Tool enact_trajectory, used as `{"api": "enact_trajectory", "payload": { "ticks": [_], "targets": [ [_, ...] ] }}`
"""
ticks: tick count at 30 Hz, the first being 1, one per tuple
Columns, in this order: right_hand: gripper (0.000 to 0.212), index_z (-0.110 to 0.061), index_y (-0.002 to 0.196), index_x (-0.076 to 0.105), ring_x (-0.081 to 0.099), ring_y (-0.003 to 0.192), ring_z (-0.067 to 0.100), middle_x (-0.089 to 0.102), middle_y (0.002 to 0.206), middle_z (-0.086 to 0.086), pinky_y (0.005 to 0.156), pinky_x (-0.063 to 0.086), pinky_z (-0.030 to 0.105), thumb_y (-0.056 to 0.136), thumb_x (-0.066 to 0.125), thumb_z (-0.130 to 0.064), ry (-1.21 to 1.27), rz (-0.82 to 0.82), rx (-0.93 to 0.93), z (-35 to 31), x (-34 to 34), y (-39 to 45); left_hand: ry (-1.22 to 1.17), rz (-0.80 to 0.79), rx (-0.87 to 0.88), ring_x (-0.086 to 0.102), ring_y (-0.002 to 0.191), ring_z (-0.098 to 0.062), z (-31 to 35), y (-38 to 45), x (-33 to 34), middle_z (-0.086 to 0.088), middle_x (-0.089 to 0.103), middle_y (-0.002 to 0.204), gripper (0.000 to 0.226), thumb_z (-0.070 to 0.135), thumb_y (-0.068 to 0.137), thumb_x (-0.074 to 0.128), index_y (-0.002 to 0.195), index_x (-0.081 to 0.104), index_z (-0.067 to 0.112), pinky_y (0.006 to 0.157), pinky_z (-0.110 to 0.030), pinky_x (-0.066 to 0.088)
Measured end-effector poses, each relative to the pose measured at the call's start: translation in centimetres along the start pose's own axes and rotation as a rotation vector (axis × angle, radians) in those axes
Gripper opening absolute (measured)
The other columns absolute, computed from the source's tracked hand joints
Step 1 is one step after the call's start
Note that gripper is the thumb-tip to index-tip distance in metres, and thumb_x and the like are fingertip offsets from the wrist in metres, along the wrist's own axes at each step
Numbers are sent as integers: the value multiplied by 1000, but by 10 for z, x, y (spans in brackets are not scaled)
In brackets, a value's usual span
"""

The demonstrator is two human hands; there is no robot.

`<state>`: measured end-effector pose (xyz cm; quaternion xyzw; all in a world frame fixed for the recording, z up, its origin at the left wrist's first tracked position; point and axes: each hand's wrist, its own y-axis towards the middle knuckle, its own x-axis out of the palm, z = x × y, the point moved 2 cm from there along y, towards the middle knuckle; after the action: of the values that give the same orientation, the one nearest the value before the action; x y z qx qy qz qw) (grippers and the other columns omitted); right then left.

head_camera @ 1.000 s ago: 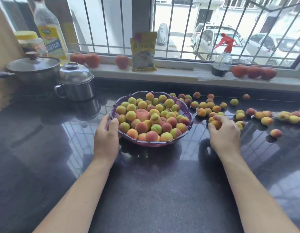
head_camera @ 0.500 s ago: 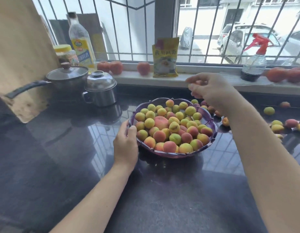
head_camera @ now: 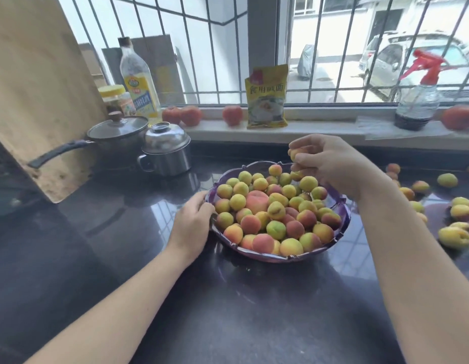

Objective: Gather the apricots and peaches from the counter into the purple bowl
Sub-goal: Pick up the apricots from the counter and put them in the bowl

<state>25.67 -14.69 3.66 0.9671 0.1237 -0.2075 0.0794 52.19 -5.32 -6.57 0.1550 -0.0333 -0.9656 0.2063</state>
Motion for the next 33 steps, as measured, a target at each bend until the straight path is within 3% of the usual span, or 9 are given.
{"api": "enact_trajectory", "payload": {
  "ticks": [2, 4, 8, 12, 16, 22, 27, 29, 33],
  "targets": [
    [21, -19, 117, 67, 73, 86, 15, 71, 105, 2, 78, 61, 26, 96, 68, -17, 6, -18, 0, -1, -4, -1, -64, -2, -13, 68, 84, -22, -3, 9, -5, -6, 78, 89, 35, 38, 85, 46, 86, 76, 18, 78, -40, 54],
    [17, -20, 111, 70, 67, 78, 14, 70, 96, 2, 76, 59, 25, 94, 71, -20, 9, -42, 1, 0, -5, -1, -105, 21, -52, 65, 82, -24, -11, 18, -5, -15, 76, 87, 46, 47, 85, 47, 80, 72, 10, 82, -48, 55],
    [12, -25, 105, 74, 62, 77, 15, 70, 91, 6, 75, 59, 25, 93, 72, -27, 11, -88, -3, 3, -2, -2, -44, 20, -20, 69, 88, -33, -18, 22, 1, -21, 76, 93, 70, 63, 84, 43, 90, 69, -2, 95, -57, 53],
    [16, -29, 111, 74, 70, 94, 17, 72, 105, 1, 73, 59, 19, 95, 70, -28, 56, -41, -13, 7, -1, 0, -100, -3, -30, 72, 106, -42, -21, 20, 0, -15, 81, 97, 68, 67, 87, 45, 96, 79, 9, 102, -62, 52],
    [20, -26, 118, 72, 72, 100, 18, 73, 108, 0, 86, 60, 28, 101, 62, -24, 138, 0, 11, 10, -6, 5, -124, 0, 0, 73, 108, -40, -19, 18, 0, -12, 82, 99, 67, 68, 87, 45, 96, 81, 11, 103, -61, 52],
    [28, -25, 123, 67, 65, 98, 15, 69, 111, -2, 81, 56, 31, 95, 70, -28, -443, 87, -191, 19, 23, 17, -91, 7, 43, 73, 103, -38, -18, 18, 1, -10, 81, 96, 62, 64, 88, 44, 93, 79, 14, 98, -60, 54],
    [30, -29, 125, 66, 51, 118, 23, 69, 115, -3, 111, 31, 46, 97, 64, -36, -852, 57, -328, 21, 39, 21, -109, 0, 72, 71, 107, -42, -18, 18, 1, -14, 80, 101, 61, 59, 90, 46, 99, 77, 8, 98, -63, 53],
    [32, -31, 128, 65, 47, 122, 24, 65, 120, -2, 115, 25, 47, 98, 60, -39, -904, 63, -310, 23, 38, 23, -108, 1, 72, 70, 107, -43, -18, 18, 2, -14, 80, 100, 62, 59, 90, 45, 99, 77, 7, 97, -63, 54],
    [30, -30, 125, 68, 47, 111, 22, 61, 114, -2, 101, 37, 43, 98, 61, -40, -877, 106, -330, 25, 36, 24, -114, 4, 68, 68, 108, -47, -20, 20, 3, -20, 78, 102, 62, 59, 89, 48, 99, 76, 5, 97, -67, 52]
  ]
}}
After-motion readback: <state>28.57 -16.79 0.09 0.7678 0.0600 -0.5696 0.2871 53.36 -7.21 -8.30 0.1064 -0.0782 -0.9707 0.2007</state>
